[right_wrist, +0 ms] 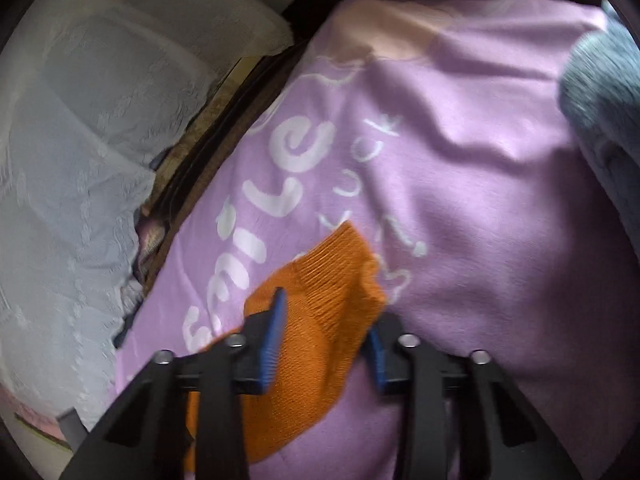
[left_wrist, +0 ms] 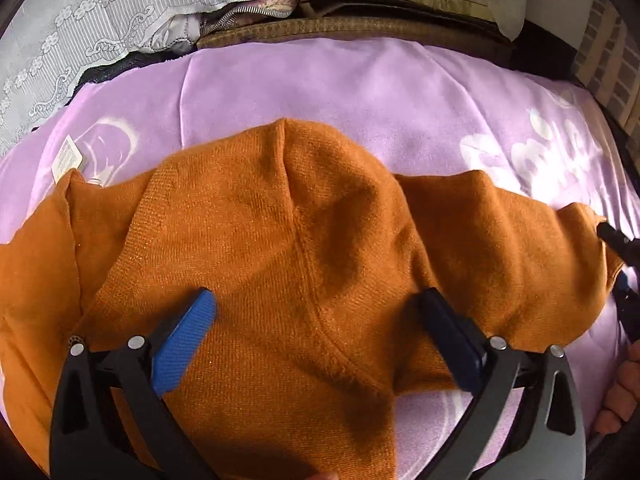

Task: Fold small clothes
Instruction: 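Lift the cuff with the right tool and carry it across the body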

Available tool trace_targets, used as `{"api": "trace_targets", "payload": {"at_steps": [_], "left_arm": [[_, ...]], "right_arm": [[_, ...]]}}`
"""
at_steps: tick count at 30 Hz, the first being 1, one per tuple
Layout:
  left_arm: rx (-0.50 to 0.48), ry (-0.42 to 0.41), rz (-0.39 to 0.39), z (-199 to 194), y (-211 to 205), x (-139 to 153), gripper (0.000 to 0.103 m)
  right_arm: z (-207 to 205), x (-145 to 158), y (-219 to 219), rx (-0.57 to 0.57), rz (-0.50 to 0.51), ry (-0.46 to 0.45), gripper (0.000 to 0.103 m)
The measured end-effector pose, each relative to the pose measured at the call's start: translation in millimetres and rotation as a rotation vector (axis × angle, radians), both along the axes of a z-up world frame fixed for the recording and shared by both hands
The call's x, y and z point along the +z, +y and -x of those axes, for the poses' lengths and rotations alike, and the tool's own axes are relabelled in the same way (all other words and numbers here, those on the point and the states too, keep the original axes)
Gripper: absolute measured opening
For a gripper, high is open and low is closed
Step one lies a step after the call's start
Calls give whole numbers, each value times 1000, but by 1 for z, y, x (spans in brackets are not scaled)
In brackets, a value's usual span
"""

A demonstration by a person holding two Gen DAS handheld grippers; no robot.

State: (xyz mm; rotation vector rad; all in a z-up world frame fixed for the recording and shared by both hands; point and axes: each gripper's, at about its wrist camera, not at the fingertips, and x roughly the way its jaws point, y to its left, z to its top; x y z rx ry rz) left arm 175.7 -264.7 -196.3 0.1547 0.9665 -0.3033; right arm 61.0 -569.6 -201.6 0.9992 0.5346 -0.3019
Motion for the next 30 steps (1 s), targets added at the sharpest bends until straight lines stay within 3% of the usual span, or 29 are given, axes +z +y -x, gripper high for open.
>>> {"api": "trace_targets", "payload": {"at_steps": [2,5,10,14,16,18,23,30], "left_arm": [[-6,0,5,-1,1,1,99],[15,1,45,-5,14,5,99],[104,34,101,-22,35,3,99],[46,-30,-63,-11,9,1,99],[13,-45,-66,-7,6,3,98],[14,-27,-20,-8,15,8,98],[22,38,114,-11,43,25,98],[-7,66,174,-7,54,48,98]], "right_arm": [[4,-3,-6,-6,-37,-12,13],[13,-2,-4,-8,-44,-20,8],[34,27,12,-2,59,-83,8],[34,36,19,5,129,-68,7],[33,32,17,-8,116,-43,7],[36,39,18,-2,111,-72,7],[41,87,53,84,226,-180,7],[24,127,119,247,291,-251,8]]}}
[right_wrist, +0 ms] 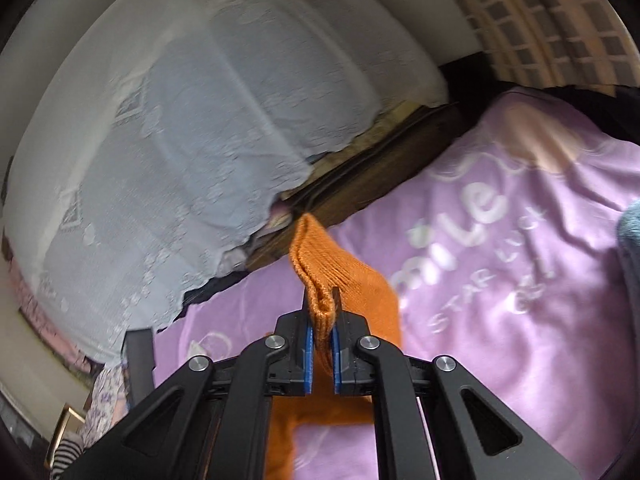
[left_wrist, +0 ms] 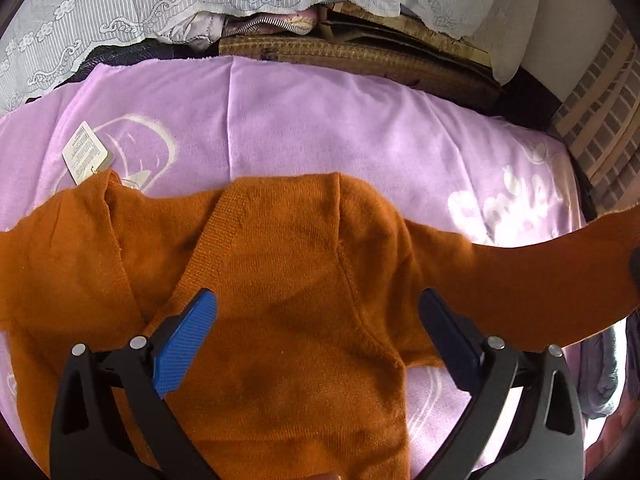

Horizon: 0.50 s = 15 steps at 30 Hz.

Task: Fold small clothes
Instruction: 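Lift the cuff with the right tool and carry it across the body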

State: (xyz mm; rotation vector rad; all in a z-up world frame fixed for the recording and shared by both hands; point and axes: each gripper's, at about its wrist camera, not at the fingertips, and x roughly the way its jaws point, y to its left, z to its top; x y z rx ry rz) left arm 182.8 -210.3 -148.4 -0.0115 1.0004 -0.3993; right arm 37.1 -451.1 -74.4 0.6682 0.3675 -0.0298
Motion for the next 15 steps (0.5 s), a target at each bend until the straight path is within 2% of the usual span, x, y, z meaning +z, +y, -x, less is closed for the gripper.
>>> {"api": "trace_targets", "payload": {"at_steps": [8,15], "left_arm": [[-1,-24,-42,-2,-2,6,99],[67,-61,-61,-11,34,13,99]], "right_arm": [[-26,15,75,157,29,14,8],[-48,16,140,243,76,51,8]]}}
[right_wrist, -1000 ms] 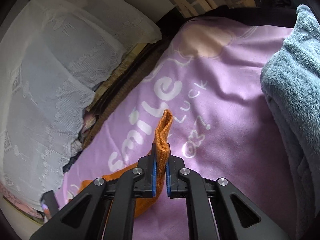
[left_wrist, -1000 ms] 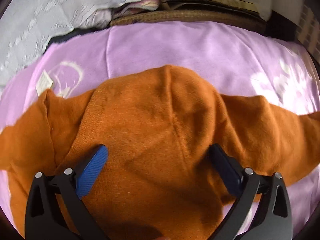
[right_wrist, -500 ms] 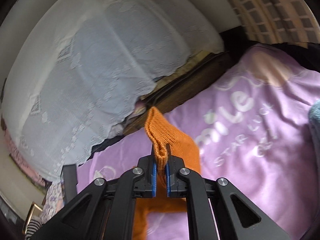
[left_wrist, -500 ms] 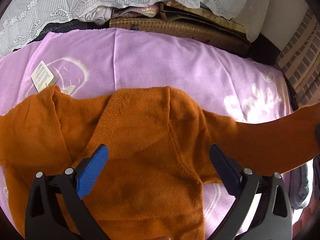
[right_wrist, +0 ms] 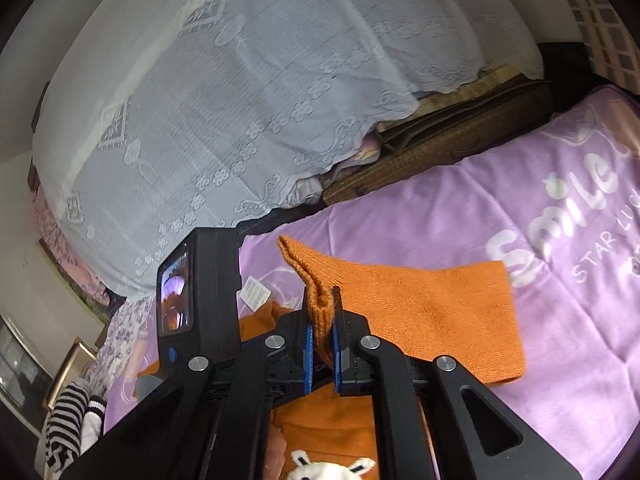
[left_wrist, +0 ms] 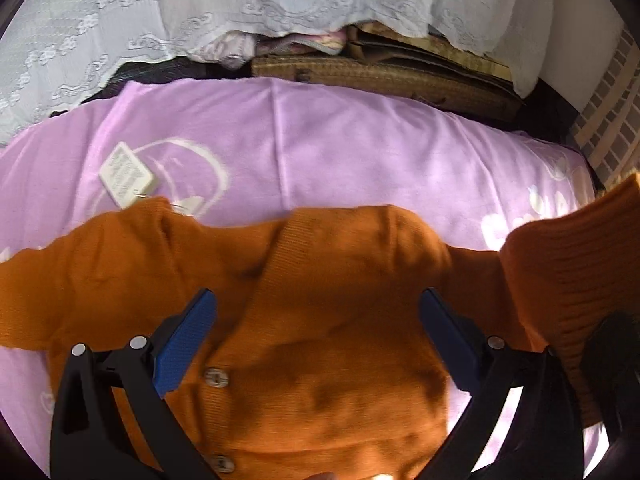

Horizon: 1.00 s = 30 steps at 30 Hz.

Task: Fold small clothes
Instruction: 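Lift the cuff with the right tool and carry it across the body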

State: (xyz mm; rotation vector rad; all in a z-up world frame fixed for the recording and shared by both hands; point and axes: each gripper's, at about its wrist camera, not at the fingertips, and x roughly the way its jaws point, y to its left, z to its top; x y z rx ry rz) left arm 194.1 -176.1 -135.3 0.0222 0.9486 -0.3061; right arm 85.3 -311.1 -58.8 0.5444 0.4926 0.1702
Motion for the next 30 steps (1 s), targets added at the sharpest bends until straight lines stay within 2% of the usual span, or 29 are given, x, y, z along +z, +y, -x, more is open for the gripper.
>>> {"api": "trace_targets", "payload": {"at_steps": [9,13,21,27,30], "left_arm": [[100,-63,-38,-12,64,15,99],[141,-65,-57,-19,90,12,99],[218,-44,-91,-30,131,-10,99],[265,11,-122,-43,151,-42,99],[282,59,-132,-48,159,-58,98]], "right_arm": [[-26,13,66,85,50,-13,14],[-40,11,91,122,58,-1,14],[-66,-4,130,182,72,49,15],[-86,-32,147,231,77,126,17],[-92,-48,145,248,78,182,36]]}}
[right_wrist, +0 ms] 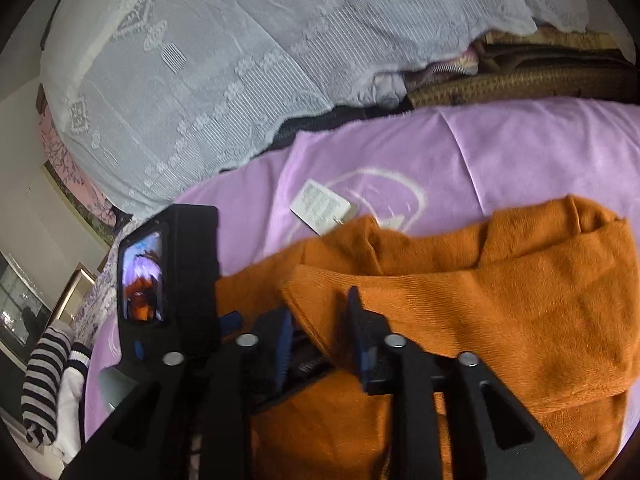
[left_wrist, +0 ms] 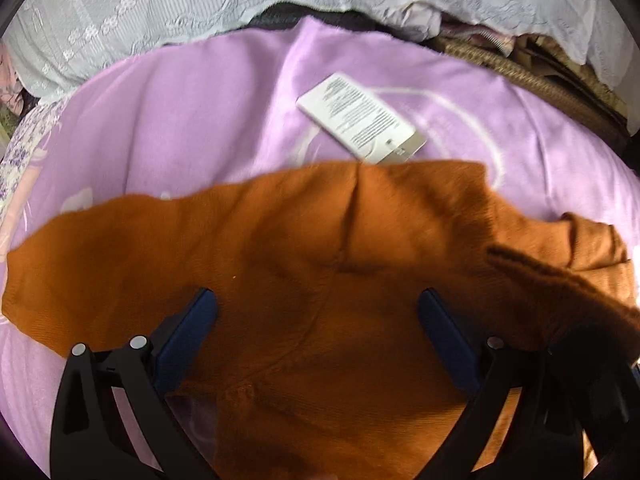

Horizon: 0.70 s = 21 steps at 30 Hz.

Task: Fold small clothes
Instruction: 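Lift the cuff with the right tool and carry it across the body, then lower the sleeve onto the cardigan body and open the right tool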

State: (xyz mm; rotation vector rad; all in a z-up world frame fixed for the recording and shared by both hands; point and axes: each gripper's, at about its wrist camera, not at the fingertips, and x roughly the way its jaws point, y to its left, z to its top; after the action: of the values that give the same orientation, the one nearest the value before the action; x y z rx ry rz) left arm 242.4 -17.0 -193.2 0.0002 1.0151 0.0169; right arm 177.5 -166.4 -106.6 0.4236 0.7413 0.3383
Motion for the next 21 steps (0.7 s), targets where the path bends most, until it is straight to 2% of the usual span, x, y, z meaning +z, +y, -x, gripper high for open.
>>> {"api": "trace_targets", "payload": {"at_steps": [1,3,7,10,12,15,18,19,21], "left_arm": [[4,-3,13,1,4,1,99],[23,-17,26,2,9,6,99],[92,-54,74,11,34,21,99],[142,-93,127,21,49,36,98],[132,-130,175,31,48,50,98],[48,-163,186,42,23,63,98],[-118,-126,154,49,-19,53,98],[-165,-107,135,50,-33,45,98],[-246,-38,14,44,-62,12,99]], "right_arm": [[1,-2,-5,-2,-22,2,45],[4,1,-15,14,-66,10,46],[22,24,-35,81,-137,-50,49],[37,39,-58,80,-129,-100,50],[42,43,-78,44,-90,-118,50],[40,32,-120,-73,-70,-93,50],[21,3,-159,-164,-158,-1,50],[13,-10,-168,-178,-176,39,49],[-3,-45,-182,-201,-203,147,46]]}}
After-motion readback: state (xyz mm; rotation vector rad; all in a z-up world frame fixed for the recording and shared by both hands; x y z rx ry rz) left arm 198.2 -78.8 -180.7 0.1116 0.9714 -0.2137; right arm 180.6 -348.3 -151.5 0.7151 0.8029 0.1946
